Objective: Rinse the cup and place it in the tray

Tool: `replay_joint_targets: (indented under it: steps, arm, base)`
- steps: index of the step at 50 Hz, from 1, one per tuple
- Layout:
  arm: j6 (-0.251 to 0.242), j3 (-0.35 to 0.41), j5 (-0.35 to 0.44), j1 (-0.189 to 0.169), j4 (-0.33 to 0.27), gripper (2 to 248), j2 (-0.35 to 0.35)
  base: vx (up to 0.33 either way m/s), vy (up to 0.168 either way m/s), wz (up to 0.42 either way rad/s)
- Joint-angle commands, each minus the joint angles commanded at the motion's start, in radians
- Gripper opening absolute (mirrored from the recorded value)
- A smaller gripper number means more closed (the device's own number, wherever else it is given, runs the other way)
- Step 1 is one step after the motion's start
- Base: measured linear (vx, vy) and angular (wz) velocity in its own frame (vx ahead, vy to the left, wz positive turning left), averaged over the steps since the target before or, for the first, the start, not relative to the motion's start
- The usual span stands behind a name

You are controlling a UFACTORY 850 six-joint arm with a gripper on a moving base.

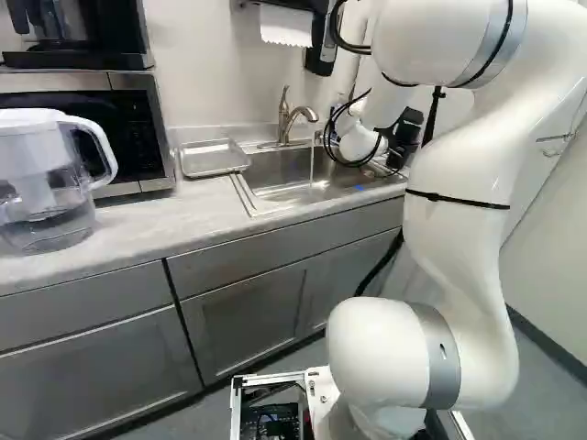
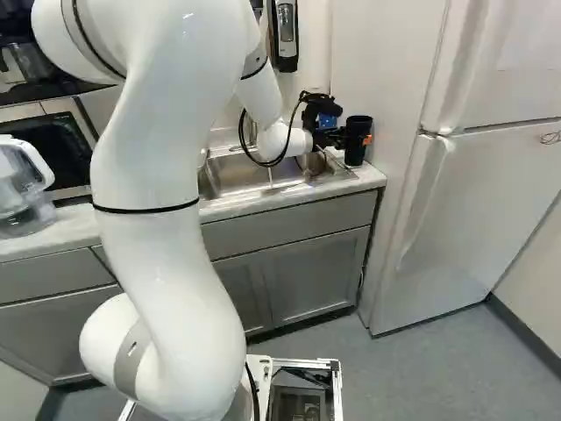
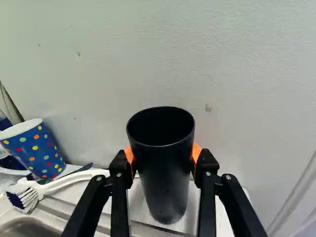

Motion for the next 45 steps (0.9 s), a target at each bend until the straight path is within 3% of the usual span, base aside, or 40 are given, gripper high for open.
replay_joint_targets:
  steps: [45]
  arm:
    - [0.0, 0.034, -0.013, 0.044, 0.002, 125, 0.078]
  base:
    - [0.0, 0.0, 0.0]
